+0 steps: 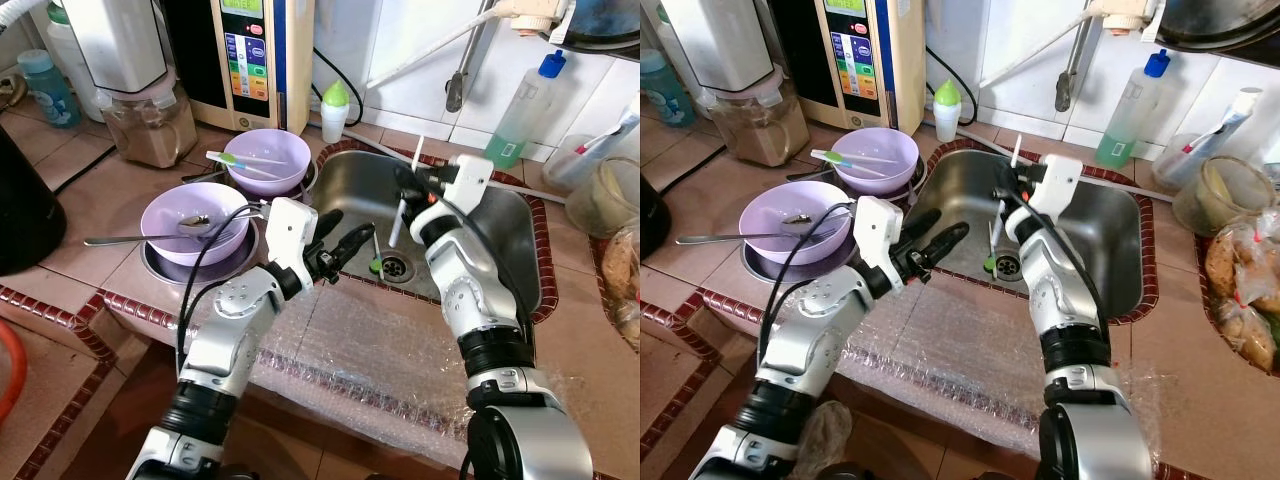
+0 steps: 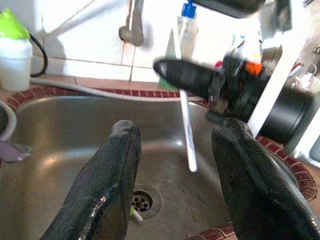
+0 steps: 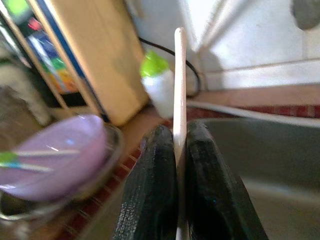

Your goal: Kitchen organization

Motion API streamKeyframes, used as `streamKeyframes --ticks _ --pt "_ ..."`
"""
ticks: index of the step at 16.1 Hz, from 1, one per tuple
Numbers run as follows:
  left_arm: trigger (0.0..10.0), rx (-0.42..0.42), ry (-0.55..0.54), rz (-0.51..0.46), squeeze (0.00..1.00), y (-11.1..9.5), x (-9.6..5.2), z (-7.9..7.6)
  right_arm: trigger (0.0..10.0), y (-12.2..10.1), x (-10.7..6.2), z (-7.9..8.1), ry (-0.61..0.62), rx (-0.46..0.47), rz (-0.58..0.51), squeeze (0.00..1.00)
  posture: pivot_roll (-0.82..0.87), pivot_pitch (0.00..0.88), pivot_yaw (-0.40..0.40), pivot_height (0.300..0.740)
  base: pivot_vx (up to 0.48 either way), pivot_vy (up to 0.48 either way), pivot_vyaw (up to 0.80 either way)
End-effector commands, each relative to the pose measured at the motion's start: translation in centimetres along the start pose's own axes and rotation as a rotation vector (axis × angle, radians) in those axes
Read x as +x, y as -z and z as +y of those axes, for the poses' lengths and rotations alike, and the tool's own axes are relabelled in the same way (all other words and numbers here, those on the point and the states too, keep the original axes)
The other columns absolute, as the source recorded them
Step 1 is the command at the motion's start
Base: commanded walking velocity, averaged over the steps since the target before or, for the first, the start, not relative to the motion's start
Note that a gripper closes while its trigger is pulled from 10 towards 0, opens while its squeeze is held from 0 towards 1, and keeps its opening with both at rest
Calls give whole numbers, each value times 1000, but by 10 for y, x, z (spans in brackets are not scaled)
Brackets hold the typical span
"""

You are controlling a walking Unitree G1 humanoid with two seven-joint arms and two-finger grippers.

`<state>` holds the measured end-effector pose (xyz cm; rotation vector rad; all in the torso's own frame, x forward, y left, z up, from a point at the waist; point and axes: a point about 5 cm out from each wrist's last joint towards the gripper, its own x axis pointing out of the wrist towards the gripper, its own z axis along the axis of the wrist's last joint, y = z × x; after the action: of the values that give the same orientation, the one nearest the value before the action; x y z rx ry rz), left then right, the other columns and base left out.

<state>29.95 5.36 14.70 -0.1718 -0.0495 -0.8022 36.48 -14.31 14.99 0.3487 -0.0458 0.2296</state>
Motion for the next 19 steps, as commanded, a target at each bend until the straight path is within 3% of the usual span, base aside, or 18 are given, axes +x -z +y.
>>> streamKeyframes --ticks 1,2,5,8,10,14,16,19 --pt "10000 28 -11 -7 1000 -5 -3 0 10000 8 -5 -9 39 -34 28 435 16 0 -33 740 0 0 0" --pt "10000 36 -27 -14 1000 -6 -4 1 10000 12 -6 -12 48 -34 36 1000 19 0 -33 740 0 0 0" --pt "10000 73 -79 -27 1000 -9 -19 3 10000 36 -17 -18 62 -72 102 1000 30 0 -33 740 0 0 0" --pt "10000 108 -119 -48 1000 -14 -27 5 10000 44 -20 -20 69 -141 130 1000 34 0 -31 740 0 0 0" --pt "10000 181 -199 -88 1000 -24 -37 11 10000 50 -24 -23 69 -170 146 1000 39 0 -34 740 0 0 0" --pt "10000 263 -379 -99 1000 -30 -57 35 10000 53 -31 -12 21 -132 116 1000 45 0 -37 740 0 0 0" --pt "10000 296 -372 -51 1000 -23 -59 38 10000 56 -34 -5 3 -112 111 1000 46 0 -37 740 0 0 0" --pt "10000 413 -323 19 1000 -16 -56 40 10000 54 -38 8 -32 -47 94 1000 35 0 -29 740 0 0 0"
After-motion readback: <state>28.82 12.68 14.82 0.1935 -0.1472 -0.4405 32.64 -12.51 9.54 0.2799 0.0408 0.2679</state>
